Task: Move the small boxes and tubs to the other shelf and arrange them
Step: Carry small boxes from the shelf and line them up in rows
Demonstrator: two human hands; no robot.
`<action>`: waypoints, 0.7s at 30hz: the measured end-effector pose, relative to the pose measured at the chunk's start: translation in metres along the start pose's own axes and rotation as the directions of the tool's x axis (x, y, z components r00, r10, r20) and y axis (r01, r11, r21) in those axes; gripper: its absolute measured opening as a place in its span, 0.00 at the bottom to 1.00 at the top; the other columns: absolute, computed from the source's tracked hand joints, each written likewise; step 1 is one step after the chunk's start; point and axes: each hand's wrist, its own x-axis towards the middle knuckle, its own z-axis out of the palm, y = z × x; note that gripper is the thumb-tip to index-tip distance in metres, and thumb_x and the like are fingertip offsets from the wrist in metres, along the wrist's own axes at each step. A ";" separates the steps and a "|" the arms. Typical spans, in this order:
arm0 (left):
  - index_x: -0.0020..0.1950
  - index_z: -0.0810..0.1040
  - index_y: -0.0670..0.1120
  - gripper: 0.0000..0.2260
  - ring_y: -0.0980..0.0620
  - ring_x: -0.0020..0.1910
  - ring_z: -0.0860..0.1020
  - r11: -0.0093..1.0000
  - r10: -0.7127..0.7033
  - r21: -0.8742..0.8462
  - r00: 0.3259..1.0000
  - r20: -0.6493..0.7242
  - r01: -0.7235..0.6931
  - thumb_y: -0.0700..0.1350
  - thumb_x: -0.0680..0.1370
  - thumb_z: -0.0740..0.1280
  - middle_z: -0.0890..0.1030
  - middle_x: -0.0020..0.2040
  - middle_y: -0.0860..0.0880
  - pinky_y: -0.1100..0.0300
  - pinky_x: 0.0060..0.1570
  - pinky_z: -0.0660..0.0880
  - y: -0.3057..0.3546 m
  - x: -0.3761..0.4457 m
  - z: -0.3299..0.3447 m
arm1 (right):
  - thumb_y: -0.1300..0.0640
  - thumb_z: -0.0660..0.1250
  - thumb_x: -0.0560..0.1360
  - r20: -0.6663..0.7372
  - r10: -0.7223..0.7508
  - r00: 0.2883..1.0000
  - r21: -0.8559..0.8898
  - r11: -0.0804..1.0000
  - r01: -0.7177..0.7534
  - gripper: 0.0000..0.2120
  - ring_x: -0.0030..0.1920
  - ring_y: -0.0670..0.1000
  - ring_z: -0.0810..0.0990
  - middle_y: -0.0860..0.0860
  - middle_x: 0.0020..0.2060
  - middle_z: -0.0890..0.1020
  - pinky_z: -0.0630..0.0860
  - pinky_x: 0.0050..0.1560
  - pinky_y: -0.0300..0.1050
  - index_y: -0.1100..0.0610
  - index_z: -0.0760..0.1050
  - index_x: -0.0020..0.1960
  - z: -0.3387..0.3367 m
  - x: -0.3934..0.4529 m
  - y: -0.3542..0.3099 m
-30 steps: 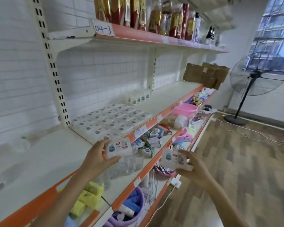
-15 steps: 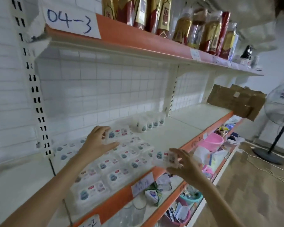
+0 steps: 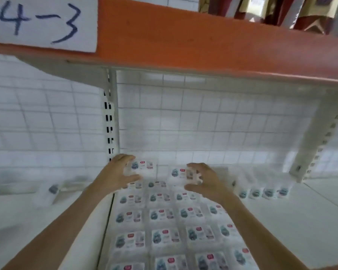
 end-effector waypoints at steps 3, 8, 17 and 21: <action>0.70 0.65 0.47 0.35 0.53 0.66 0.66 0.963 0.021 0.266 0.999 0.046 -0.033 0.66 0.69 0.65 0.69 0.68 0.51 0.65 0.61 0.62 -0.007 -0.008 0.002 | 0.54 0.74 0.68 0.103 -0.064 0.993 0.002 0.998 0.065 0.32 0.59 0.48 0.70 0.49 0.59 0.66 0.70 0.60 0.38 0.54 0.66 0.68 0.021 0.030 0.004; 0.71 0.64 0.44 0.30 0.51 0.70 0.64 0.845 -0.061 0.534 0.996 0.064 0.018 0.62 0.75 0.60 0.64 0.72 0.47 0.58 0.64 0.65 -0.010 -0.017 0.012 | 0.52 0.73 0.70 0.213 -0.123 0.969 -0.030 0.991 0.132 0.33 0.55 0.46 0.66 0.49 0.57 0.60 0.67 0.57 0.27 0.57 0.63 0.70 0.044 0.052 0.016; 0.62 0.73 0.45 0.18 0.52 0.58 0.74 0.888 -0.145 0.443 0.989 0.019 0.122 0.54 0.77 0.63 0.64 0.70 0.51 0.61 0.54 0.70 -0.010 -0.026 0.027 | 0.54 0.65 0.75 0.172 -0.139 0.975 -0.025 0.989 0.146 0.17 0.56 0.48 0.72 0.50 0.64 0.68 0.68 0.54 0.36 0.54 0.69 0.63 0.081 0.051 0.009; 0.59 0.73 0.44 0.15 0.53 0.55 0.74 0.931 -0.150 0.330 0.988 -0.039 0.155 0.51 0.76 0.66 0.73 0.59 0.49 0.66 0.51 0.67 -0.017 -0.027 0.035 | 0.55 0.66 0.75 0.106 -0.110 0.988 -0.033 0.993 0.114 0.16 0.51 0.47 0.72 0.50 0.63 0.65 0.70 0.54 0.36 0.55 0.71 0.61 0.089 0.053 0.005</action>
